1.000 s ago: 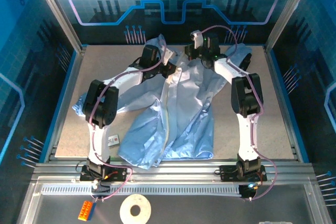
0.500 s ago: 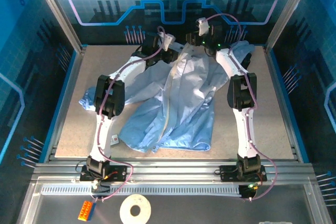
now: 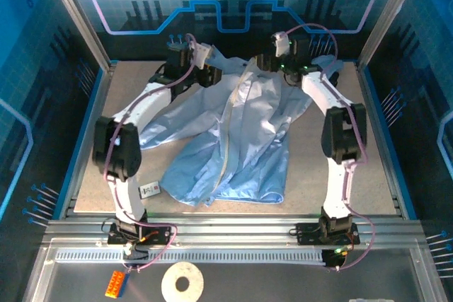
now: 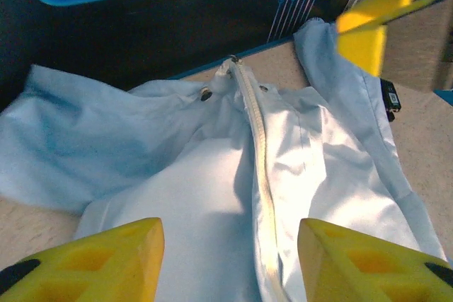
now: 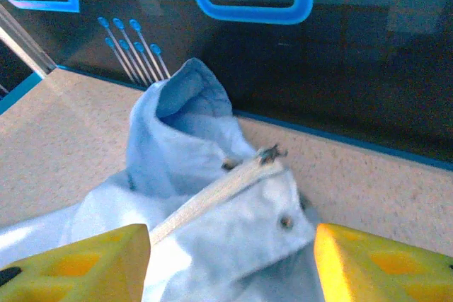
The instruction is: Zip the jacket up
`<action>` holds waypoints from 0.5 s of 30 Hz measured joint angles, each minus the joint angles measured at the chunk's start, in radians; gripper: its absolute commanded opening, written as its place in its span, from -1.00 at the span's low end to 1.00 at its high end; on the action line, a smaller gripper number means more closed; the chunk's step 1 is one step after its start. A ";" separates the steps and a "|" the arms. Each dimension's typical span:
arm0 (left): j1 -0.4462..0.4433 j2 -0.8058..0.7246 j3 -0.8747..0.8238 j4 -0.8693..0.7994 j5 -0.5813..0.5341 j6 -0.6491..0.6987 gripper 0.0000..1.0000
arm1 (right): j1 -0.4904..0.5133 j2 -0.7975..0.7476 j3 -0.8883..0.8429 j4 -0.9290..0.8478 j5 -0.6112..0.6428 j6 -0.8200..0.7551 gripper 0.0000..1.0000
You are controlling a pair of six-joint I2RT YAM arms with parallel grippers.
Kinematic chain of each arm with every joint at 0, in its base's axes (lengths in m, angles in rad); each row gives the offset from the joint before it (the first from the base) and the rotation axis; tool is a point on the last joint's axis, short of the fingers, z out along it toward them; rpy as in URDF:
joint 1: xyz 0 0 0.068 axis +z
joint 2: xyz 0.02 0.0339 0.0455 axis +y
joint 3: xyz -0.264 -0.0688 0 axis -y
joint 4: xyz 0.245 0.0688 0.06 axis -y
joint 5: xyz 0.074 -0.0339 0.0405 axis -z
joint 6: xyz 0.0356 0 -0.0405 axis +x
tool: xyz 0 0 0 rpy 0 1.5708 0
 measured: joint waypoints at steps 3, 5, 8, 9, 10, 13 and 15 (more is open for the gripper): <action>0.042 -0.133 -0.126 0.008 -0.012 -0.014 0.09 | 0.014 -0.152 -0.168 0.037 0.011 0.003 0.27; 0.078 -0.216 -0.226 0.012 -0.022 -0.029 0.10 | 0.031 -0.239 -0.272 0.060 0.026 0.002 0.28; 0.124 -0.325 -0.374 0.018 -0.050 -0.049 0.14 | 0.055 -0.343 -0.424 0.086 0.040 0.003 0.29; 0.131 -0.352 -0.411 0.018 -0.060 -0.054 0.16 | 0.060 -0.370 -0.468 0.093 0.047 0.003 0.29; 0.136 -0.389 -0.458 0.018 -0.074 -0.062 0.20 | 0.063 -0.399 -0.522 0.103 0.056 0.003 0.29; 0.141 -0.490 -0.573 0.018 -0.114 -0.081 0.30 | 0.063 -0.467 -0.644 0.112 0.082 0.003 0.31; 0.145 -0.556 -0.639 0.020 -0.140 -0.097 0.36 | 0.064 -0.511 -0.714 0.116 0.106 0.002 0.33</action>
